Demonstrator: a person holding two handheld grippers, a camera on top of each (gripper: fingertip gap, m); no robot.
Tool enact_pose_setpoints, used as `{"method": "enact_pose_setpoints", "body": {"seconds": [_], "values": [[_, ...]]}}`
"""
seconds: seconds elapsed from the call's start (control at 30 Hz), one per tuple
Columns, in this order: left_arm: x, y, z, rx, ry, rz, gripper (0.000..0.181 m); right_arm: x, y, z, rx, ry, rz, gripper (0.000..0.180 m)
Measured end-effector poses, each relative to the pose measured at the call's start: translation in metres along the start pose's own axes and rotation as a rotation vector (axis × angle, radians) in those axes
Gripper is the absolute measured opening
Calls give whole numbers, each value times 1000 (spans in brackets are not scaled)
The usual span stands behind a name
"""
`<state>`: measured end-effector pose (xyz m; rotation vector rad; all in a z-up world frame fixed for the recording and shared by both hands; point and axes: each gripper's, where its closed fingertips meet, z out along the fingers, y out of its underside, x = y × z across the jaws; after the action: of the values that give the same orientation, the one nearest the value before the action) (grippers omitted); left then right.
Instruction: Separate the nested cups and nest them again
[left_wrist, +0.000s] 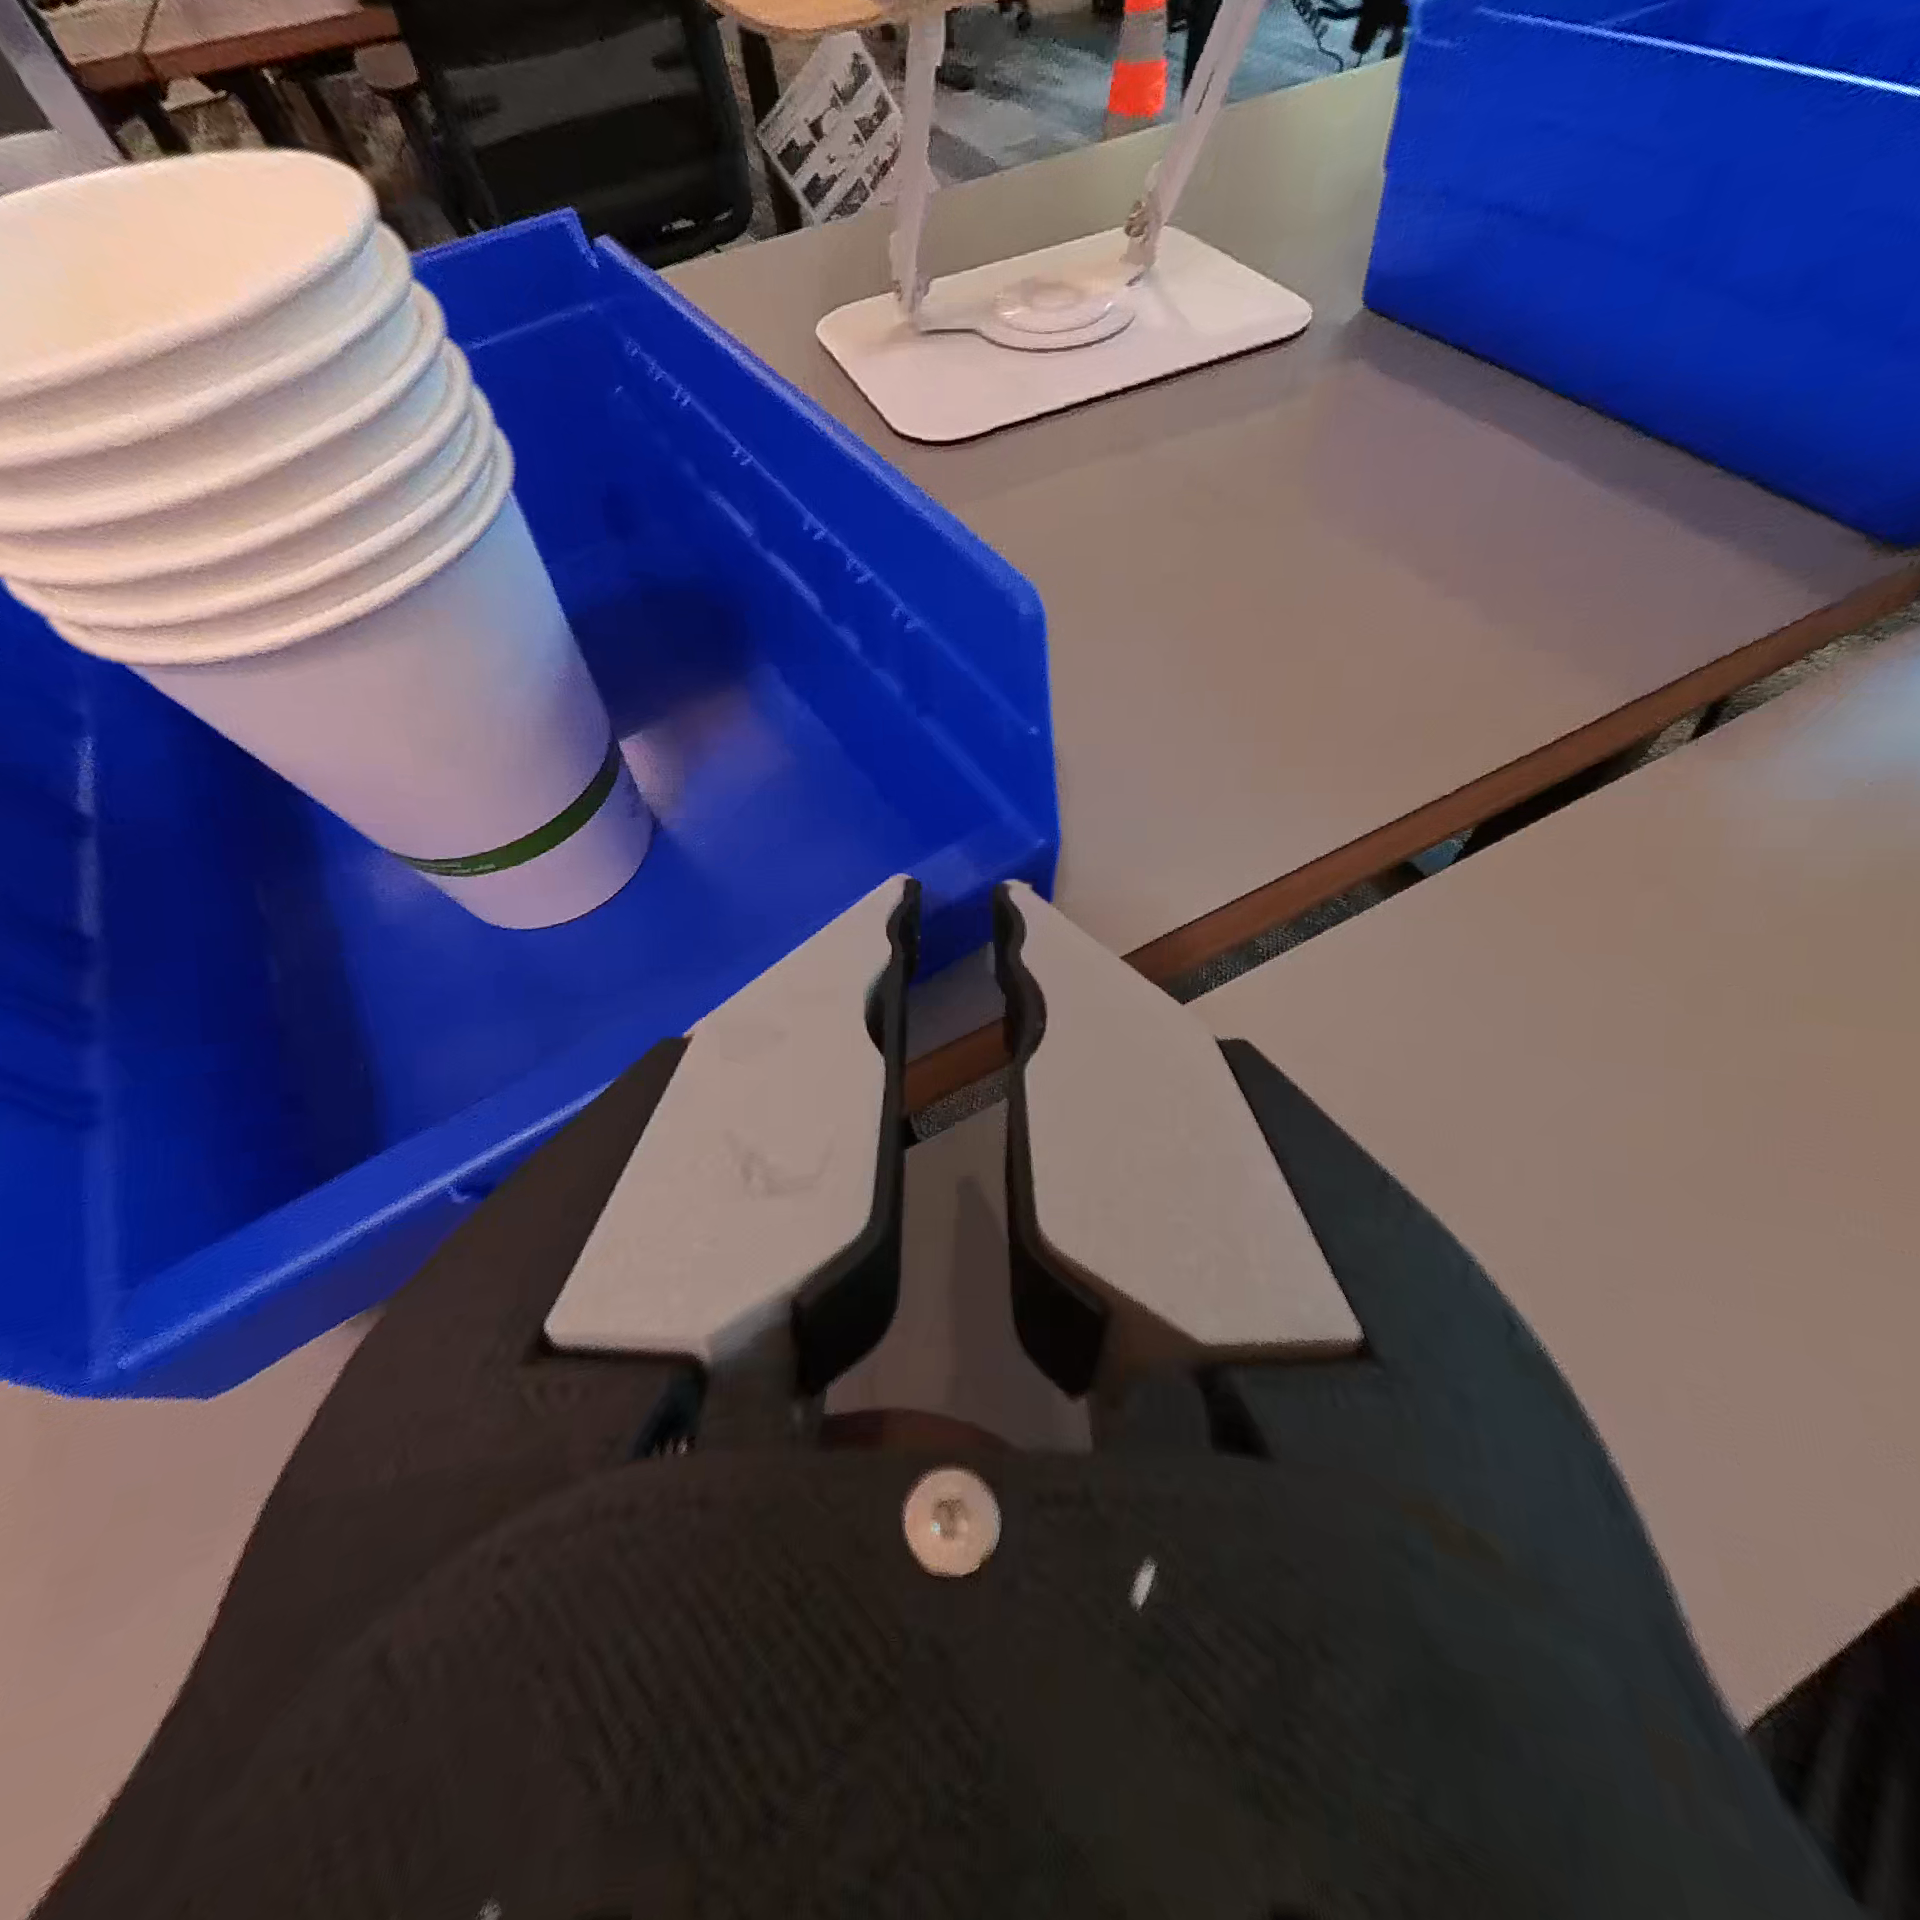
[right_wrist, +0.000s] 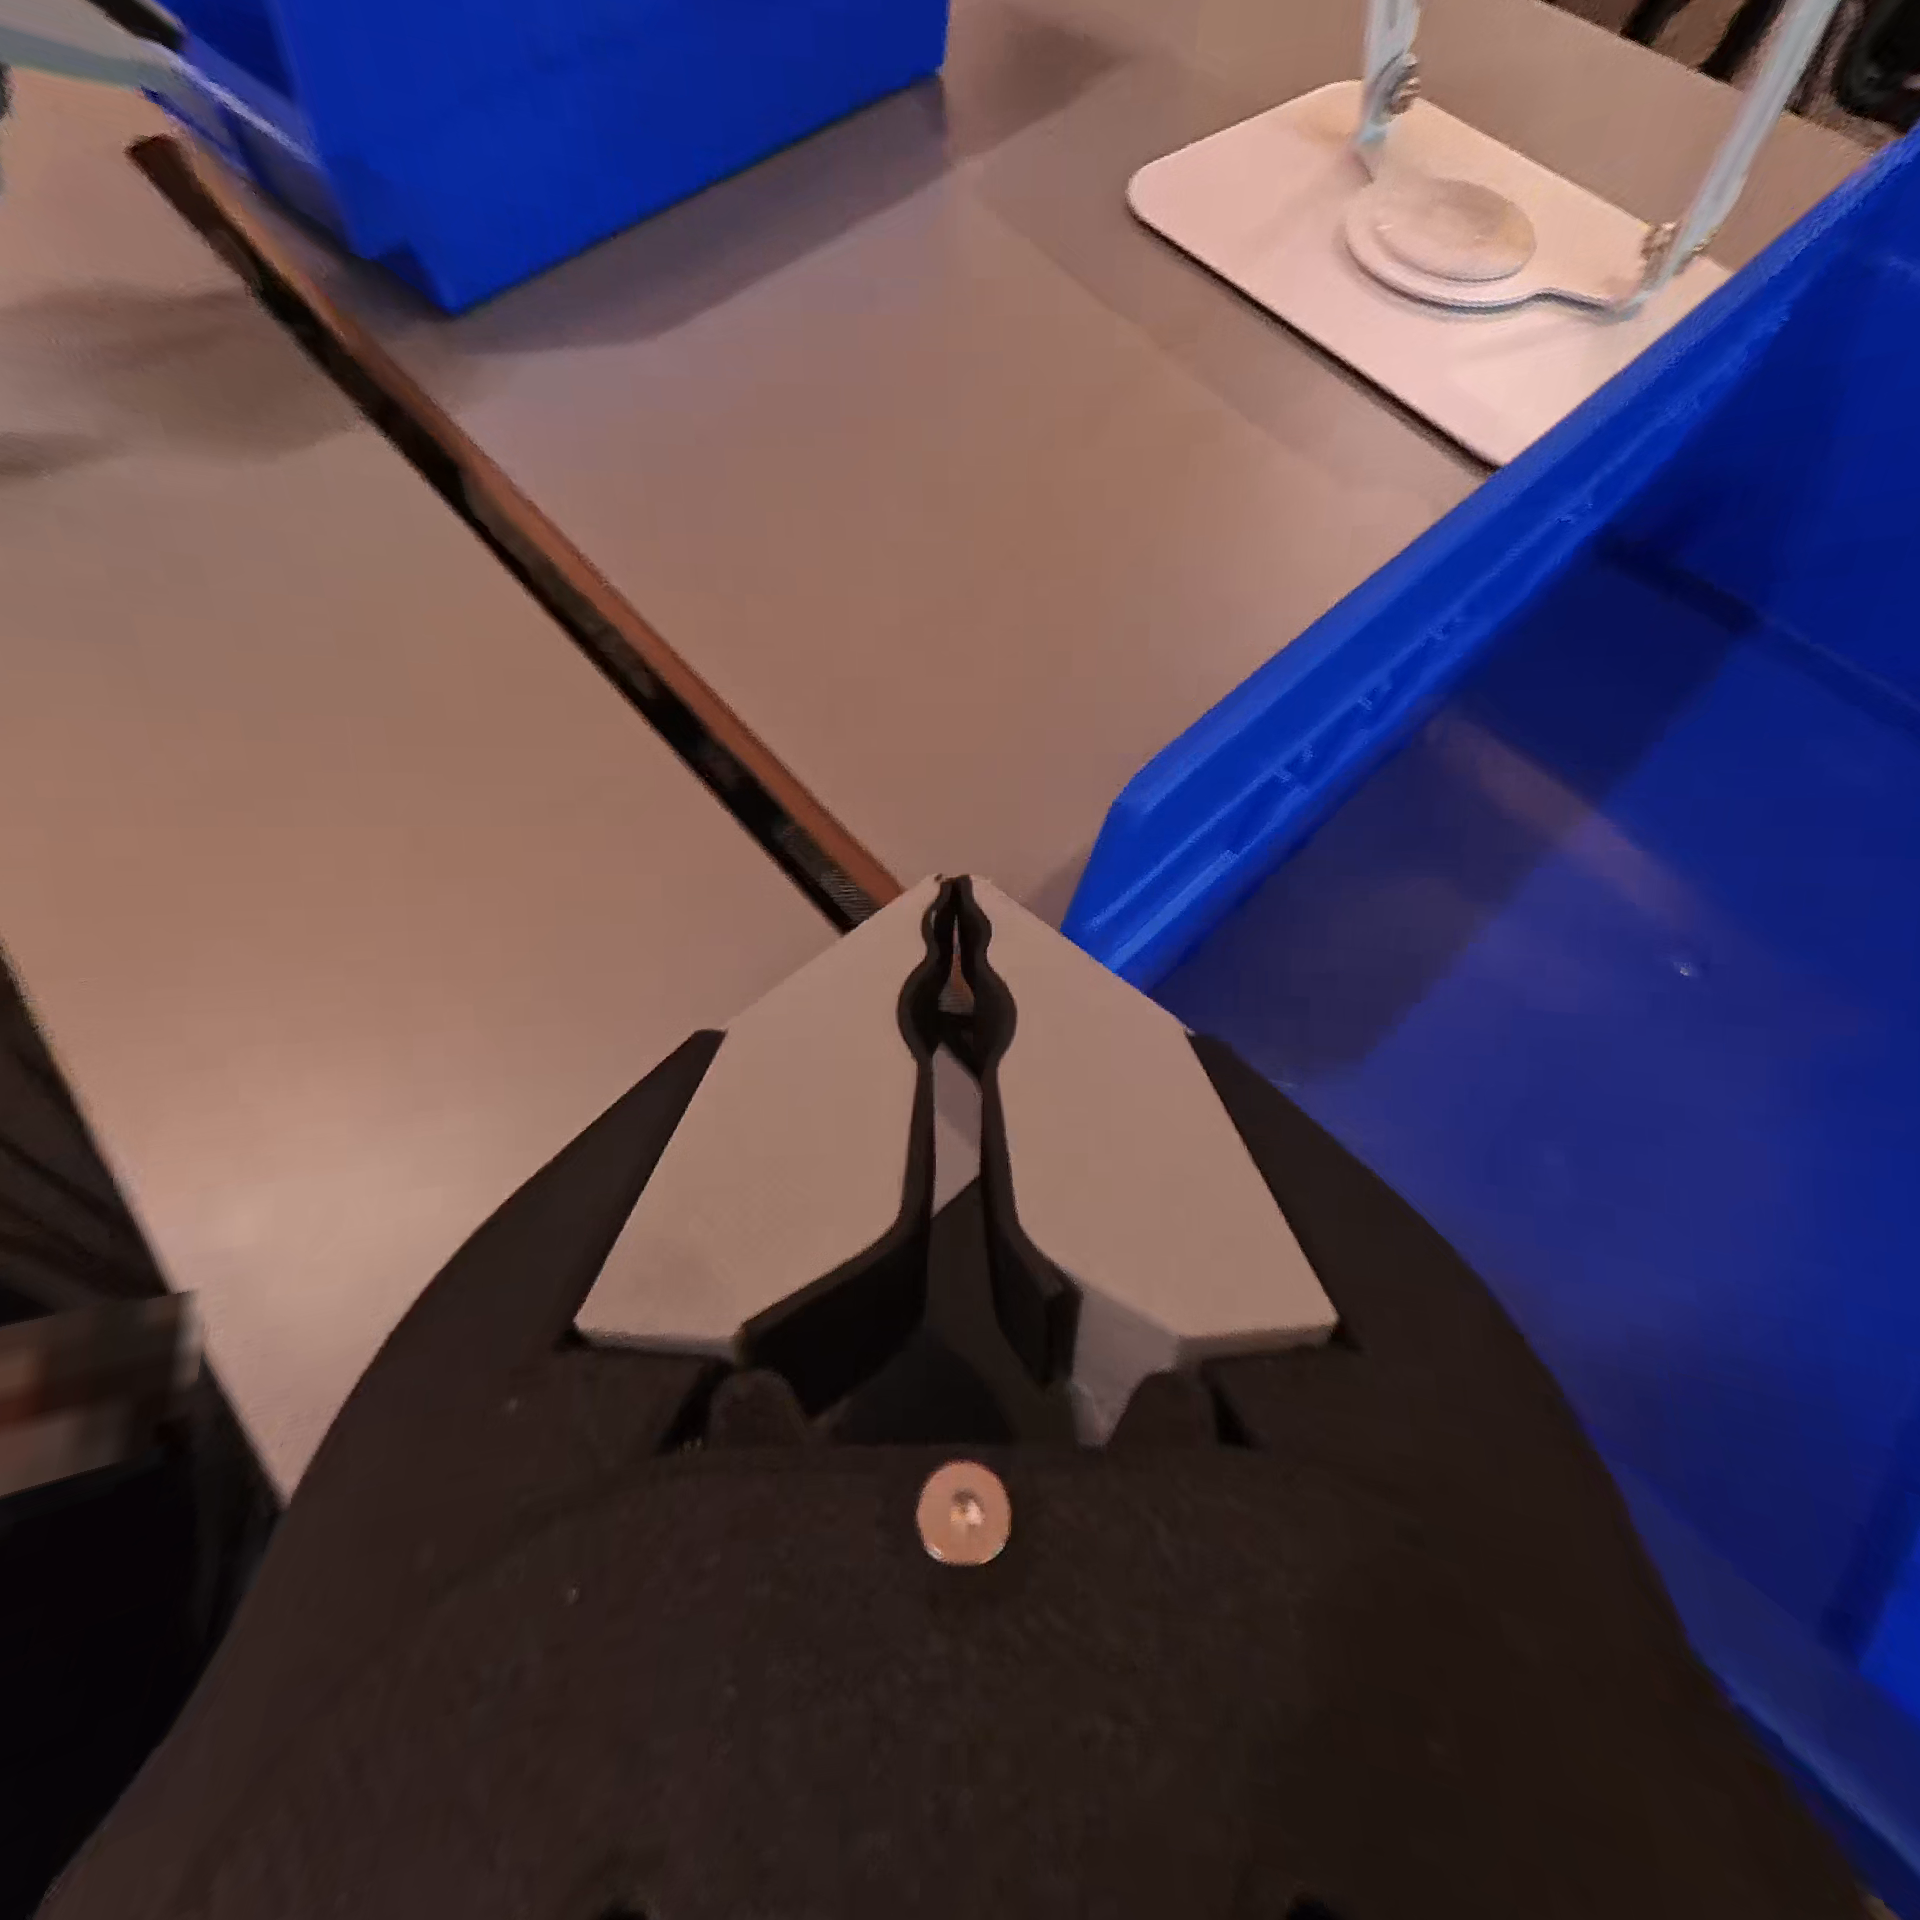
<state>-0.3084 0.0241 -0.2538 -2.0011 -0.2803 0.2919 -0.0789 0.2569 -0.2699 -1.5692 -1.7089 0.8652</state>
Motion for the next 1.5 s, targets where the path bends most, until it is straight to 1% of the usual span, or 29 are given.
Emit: {"method": "enact_pose_setpoints", "body": {"seconds": [0.07,0.2,0.3,0.33,0.43,0.5,0.57,0.63,0.73,0.8,0.83,0.97,1.1,1.2,1.23,1.3,1.37,1.43,1.5], "values": [[5,2,2,-12,15,5,12,13,0,4,-3,17,11,0],[23,5,5,-25,91,-22,16,28,0,8,19,-35,132,0],[45,-1,8,-4,172,-36,15,28,-4,5,53,-37,160,0],[46,0,11,-11,163,-26,15,22,-8,5,68,-47,152,0],[32,7,26,-67,68,21,14,-1,-18,6,96,-80,97,0],[30,12,35,-94,77,13,0,-17,-25,10,108,-111,63,0],[30,11,43,-100,128,-77,0,-31,-32,14,119,-134,43,0],[21,11,48,-114,127,-139,0,-42,-37,21,119,-160,25,0],[-9,17,57,-144,5,-132,0,-58,-44,35,109,-201,9,0],[-24,25,61,-167,-25,-164,0,-68,-48,48,107,-232,7,0],[-28,27,60,-174,-15,-196,0,-71,-50,55,104,-240,1,0],[-44,29,52,-154,-5,-265,0,-55,-47,84,57,-169,12,0],[-72,36,40,-141,-77,-289,0,-40,-43,90,67,-168,39,0],[-86,39,34,-134,-79,-332,0,-22,-40,92,66,-162,30,0],[-91,40,31,-125,-93,-342,0,-22,-44,91,83,-191,23,0],[-103,36,24,-76,-124,-375,0,-15,-50,91,103,-199,4,0],[-104,28,16,-24,-106,-420,12,-9,-53,93,91,-182,-30,0],[-95,14,9,37,-73,-430,13,-9,-57,94,94,-160,-50,0],[-80,1,8,50,-50,-380,14,-13,-64,97,107,-151,-57,0]]}}
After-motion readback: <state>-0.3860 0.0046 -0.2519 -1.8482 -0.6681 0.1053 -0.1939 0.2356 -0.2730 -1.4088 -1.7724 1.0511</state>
